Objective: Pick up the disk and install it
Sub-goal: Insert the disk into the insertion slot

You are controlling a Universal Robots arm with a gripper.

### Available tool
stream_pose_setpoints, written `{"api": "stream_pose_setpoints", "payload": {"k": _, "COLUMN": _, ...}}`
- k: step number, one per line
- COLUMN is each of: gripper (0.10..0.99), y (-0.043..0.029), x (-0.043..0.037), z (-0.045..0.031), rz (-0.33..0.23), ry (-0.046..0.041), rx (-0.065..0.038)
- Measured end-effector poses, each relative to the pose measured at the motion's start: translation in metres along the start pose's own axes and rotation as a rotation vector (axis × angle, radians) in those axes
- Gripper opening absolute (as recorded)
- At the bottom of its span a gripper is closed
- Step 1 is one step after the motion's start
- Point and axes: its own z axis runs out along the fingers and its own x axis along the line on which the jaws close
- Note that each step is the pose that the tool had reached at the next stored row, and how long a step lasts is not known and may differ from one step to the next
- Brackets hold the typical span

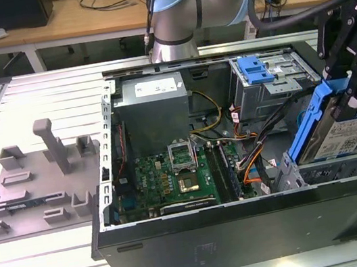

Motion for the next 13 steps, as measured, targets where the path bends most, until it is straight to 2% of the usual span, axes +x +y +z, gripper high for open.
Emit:
{"api": "stream_pose_setpoints", "payload": {"k": 10, "gripper": 0.369, "y": -0.0001, "x": 0.0015, "z": 0.0069, "rz": 0.0, "ry": 0.0, "rx": 0.0}}
{"api": "stream_pose_setpoints", "payload": {"k": 13, "gripper": 0.369, "y": 0.0, "x": 0.0018, "z": 0.0119, "rz": 0.0, "ry": 0.0, "rx": 0.0}}
